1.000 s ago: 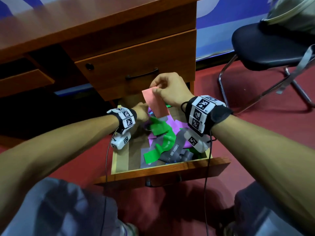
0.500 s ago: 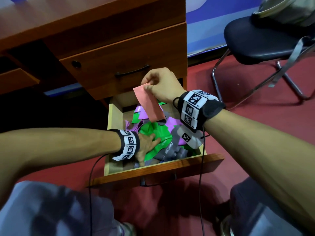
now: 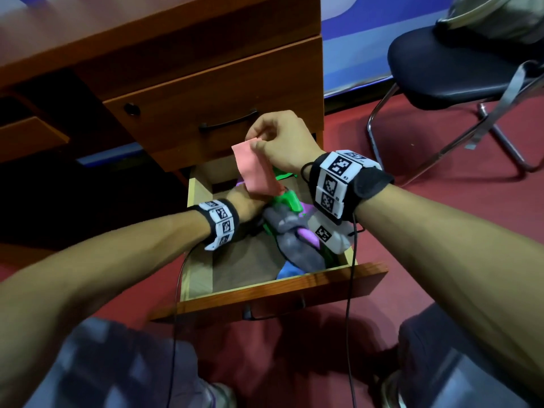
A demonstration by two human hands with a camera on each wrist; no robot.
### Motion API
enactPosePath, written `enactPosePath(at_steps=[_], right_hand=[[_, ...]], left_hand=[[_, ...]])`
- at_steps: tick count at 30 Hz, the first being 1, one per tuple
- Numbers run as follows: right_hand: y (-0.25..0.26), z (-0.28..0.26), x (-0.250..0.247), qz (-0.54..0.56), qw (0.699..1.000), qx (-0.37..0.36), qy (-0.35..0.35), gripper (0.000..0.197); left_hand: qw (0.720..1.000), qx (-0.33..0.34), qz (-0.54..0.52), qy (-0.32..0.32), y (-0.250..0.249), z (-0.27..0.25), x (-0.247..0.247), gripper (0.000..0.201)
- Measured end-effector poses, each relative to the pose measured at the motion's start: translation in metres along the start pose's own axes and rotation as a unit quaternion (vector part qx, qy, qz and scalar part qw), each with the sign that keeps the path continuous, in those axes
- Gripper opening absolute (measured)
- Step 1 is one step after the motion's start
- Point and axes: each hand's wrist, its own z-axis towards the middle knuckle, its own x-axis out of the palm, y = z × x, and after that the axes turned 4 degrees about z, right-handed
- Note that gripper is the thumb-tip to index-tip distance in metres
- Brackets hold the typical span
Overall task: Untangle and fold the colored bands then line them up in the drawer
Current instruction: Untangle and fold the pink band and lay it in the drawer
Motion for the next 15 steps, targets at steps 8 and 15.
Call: enactPosePath(at_steps=[8,15], right_hand=[[-0.003,0.005,-0.007,-0.002,0.996,0.002,-0.093,0.013],[-0.006,0.009,-0.013,0.001,0.993,0.005,-0.120,0.016]], left_hand=[[0.908,-0.009,0.419,0.013,0.006,0.027,-0.012,0.050],[0.968,-0.076,0.069,0.230,0.003,0.025,-0.020,0.028]])
